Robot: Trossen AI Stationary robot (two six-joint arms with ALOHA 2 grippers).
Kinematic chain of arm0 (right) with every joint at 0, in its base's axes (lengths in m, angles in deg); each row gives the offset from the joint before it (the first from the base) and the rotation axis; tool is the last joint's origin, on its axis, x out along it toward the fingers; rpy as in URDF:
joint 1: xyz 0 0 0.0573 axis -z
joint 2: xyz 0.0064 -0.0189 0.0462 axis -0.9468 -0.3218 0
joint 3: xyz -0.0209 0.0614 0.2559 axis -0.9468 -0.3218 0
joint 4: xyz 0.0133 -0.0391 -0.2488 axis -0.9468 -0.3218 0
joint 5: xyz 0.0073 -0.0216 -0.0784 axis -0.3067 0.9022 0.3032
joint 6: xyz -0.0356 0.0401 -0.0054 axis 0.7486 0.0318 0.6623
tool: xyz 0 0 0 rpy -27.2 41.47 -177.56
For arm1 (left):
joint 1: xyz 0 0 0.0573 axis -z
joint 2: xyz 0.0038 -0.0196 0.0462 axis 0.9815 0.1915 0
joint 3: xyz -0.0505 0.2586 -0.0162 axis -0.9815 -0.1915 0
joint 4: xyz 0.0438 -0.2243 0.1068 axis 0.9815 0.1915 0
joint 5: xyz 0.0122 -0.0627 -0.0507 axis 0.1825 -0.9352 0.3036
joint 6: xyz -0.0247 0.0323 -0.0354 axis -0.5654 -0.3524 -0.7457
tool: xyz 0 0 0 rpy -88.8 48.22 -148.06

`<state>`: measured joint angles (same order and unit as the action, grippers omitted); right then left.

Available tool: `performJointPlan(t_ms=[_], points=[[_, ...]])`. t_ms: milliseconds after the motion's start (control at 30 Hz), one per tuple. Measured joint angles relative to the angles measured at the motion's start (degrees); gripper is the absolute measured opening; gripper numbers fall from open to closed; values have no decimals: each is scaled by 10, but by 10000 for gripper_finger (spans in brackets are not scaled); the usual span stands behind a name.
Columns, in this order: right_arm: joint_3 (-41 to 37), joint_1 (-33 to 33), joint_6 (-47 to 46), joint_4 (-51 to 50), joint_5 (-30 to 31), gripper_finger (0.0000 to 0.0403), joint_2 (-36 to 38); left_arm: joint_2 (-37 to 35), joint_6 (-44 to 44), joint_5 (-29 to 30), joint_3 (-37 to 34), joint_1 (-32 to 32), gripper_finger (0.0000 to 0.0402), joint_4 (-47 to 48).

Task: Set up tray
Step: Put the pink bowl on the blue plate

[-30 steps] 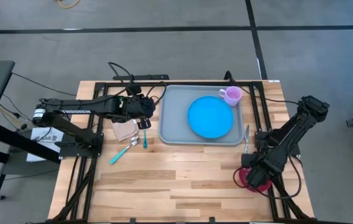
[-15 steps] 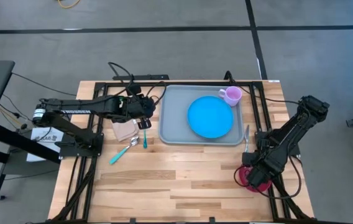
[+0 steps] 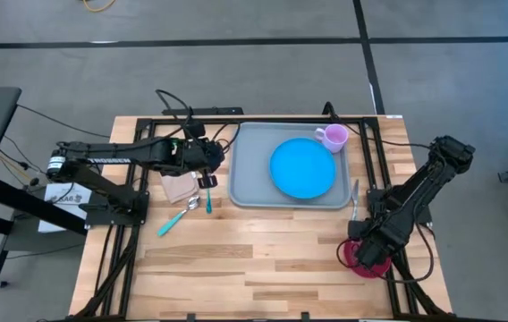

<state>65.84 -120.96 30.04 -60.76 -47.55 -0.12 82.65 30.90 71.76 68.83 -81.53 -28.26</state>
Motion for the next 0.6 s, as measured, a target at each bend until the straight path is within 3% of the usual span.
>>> performJointPlan(t_ms=[367,600], points=[[-2,-1,-45,60,3,52,14,0,-1,-15,0,0,138,0],[-50,-1,-49,159,1,52,13,0,-2,-24,0,0,138,0]])
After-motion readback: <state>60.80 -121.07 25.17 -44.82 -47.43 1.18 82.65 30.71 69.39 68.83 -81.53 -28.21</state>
